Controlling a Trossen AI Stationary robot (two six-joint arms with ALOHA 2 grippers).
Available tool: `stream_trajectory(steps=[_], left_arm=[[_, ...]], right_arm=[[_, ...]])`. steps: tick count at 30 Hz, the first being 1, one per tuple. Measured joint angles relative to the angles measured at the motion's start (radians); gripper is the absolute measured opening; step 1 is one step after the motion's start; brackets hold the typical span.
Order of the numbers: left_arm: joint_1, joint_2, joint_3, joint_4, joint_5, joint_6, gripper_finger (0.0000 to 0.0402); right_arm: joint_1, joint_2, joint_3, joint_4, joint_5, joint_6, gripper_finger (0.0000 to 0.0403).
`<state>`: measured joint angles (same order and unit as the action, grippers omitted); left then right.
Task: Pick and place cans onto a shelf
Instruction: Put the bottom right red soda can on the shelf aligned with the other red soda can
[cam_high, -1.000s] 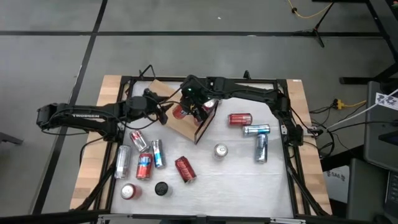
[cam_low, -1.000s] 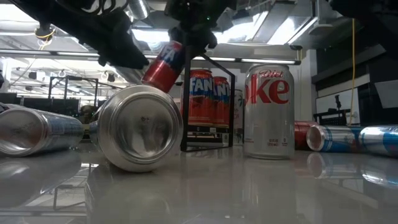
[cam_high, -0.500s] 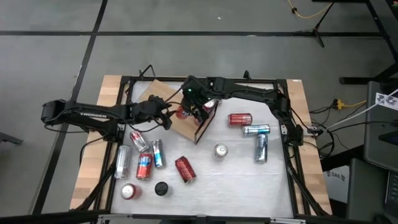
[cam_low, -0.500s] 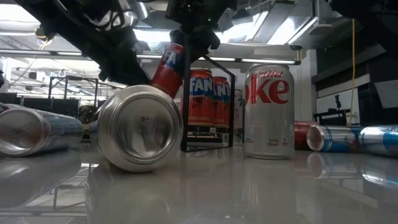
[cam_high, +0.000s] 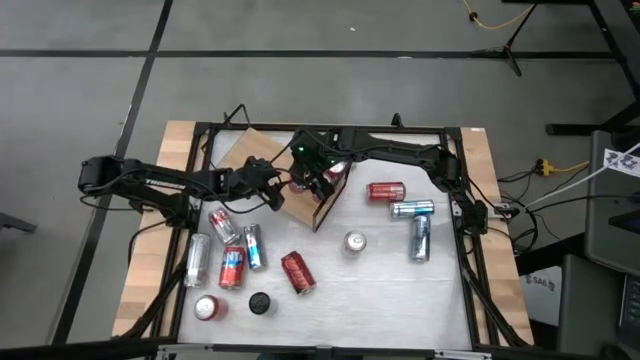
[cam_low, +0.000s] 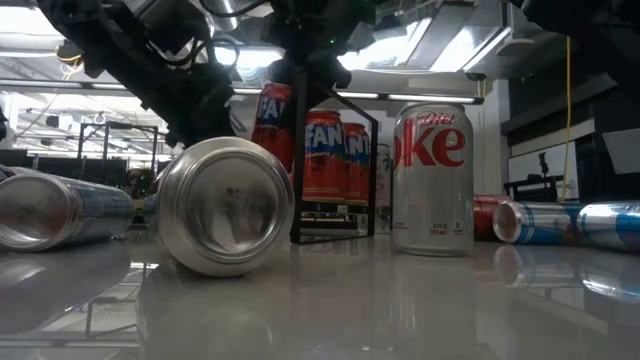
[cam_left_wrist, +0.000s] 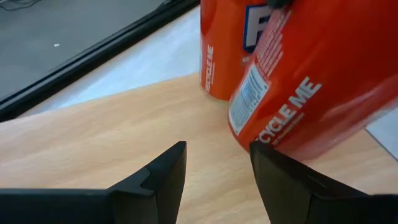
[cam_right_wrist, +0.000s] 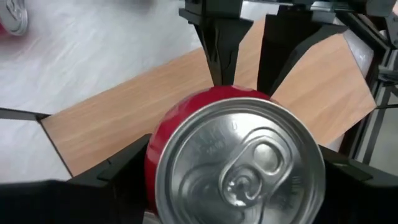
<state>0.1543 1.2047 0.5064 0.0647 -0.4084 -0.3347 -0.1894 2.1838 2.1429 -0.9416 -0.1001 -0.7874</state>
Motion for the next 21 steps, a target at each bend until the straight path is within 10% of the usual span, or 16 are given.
stream_trajectory(steps=[21], left_arm=[[0.0, 0.003, 0.0, -0.004, 0.0, 0.0, 0.0182]], right_arm=[[-0.001, 0.003, -0.002, 0.008, 0.0, -0.002, 0.0312]])
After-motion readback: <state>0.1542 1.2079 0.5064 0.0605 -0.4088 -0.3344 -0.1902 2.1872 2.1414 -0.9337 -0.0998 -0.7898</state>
